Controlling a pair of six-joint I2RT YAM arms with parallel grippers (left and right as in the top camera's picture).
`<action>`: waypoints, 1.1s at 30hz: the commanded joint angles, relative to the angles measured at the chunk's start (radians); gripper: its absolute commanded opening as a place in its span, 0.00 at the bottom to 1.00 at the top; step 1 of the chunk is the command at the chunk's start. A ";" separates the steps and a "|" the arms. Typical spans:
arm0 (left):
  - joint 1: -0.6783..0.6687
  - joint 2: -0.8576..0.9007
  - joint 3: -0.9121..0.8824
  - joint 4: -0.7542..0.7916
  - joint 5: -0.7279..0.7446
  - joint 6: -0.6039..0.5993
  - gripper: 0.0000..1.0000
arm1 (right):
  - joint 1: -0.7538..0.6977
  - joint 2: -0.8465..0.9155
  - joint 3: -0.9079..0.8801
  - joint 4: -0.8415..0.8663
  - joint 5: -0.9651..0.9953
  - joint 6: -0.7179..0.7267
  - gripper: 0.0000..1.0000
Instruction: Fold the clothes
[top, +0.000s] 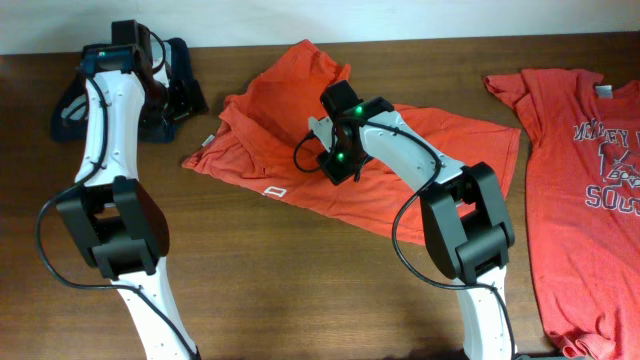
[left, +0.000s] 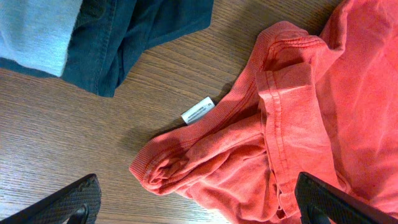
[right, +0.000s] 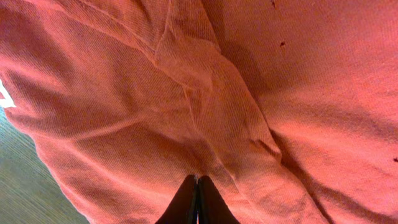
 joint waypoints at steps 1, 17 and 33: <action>-0.003 -0.034 0.012 -0.001 -0.004 0.005 0.99 | 0.004 -0.005 -0.005 0.007 -0.013 0.011 0.06; -0.003 -0.034 0.012 -0.001 -0.004 0.005 0.99 | 0.001 0.015 -0.005 0.108 0.100 0.003 0.06; -0.003 -0.034 0.012 0.000 -0.004 0.005 0.99 | 0.010 -0.031 0.047 -0.044 0.001 0.068 0.06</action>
